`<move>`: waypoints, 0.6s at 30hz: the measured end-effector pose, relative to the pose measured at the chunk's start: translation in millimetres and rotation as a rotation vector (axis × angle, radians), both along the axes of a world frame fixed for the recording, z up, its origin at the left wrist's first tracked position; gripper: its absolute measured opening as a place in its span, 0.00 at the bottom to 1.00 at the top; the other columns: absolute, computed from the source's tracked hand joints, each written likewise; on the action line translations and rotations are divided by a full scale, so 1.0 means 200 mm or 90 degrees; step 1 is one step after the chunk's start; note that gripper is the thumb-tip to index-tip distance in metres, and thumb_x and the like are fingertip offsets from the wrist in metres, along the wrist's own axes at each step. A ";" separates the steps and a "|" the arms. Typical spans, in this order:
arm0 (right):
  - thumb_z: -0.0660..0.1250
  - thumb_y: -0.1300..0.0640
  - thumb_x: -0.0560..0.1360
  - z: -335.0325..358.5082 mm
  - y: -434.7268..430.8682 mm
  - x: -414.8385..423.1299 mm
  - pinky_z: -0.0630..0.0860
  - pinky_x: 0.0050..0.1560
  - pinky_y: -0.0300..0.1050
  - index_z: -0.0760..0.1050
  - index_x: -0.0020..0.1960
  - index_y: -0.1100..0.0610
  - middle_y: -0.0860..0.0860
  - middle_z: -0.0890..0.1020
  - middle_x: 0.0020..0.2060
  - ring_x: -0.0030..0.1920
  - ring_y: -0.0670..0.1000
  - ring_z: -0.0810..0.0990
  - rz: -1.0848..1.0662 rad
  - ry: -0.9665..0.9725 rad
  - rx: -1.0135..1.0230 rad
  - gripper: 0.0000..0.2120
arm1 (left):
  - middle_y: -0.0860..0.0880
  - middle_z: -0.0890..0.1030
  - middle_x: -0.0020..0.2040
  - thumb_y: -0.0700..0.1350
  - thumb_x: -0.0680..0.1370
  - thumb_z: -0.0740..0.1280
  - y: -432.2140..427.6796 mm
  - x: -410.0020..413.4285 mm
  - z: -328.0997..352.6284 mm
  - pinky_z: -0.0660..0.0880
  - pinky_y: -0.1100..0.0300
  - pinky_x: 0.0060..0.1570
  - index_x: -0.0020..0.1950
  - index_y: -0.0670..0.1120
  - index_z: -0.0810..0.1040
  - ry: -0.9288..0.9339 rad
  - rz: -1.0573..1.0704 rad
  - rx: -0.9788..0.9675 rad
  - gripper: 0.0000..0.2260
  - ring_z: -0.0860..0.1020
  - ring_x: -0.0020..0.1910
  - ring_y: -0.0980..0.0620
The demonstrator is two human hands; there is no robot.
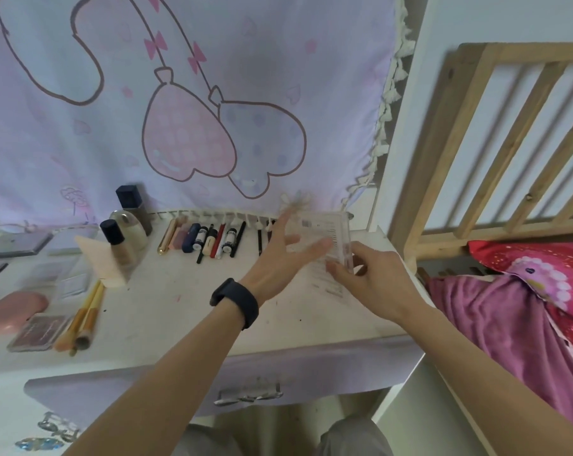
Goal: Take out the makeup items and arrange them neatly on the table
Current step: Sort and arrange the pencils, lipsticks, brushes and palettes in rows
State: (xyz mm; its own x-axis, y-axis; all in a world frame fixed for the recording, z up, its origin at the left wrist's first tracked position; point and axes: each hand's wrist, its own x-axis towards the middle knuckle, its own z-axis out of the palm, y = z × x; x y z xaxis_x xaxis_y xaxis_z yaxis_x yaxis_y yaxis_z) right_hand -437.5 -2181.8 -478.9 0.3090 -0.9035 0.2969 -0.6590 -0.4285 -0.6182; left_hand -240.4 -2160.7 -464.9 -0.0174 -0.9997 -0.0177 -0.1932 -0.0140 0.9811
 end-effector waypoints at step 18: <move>0.70 0.35 0.71 -0.03 0.05 -0.05 0.78 0.63 0.58 0.77 0.65 0.36 0.41 0.82 0.62 0.63 0.44 0.80 0.171 -0.267 0.278 0.22 | 0.52 0.81 0.63 0.57 0.66 0.77 -0.03 -0.06 -0.17 0.81 0.49 0.54 0.77 0.68 0.56 0.148 -0.066 0.051 0.45 0.84 0.54 0.48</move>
State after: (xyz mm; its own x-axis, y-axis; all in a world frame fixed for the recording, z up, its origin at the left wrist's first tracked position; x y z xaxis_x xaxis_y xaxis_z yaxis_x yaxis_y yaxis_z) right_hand -447.8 -2172.2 -484.4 0.4783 -0.8758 0.0648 -0.2301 -0.1962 -0.9532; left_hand -252.4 -2167.2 -499.8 -0.1318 -0.9880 -0.0802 0.0331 -0.0852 0.9958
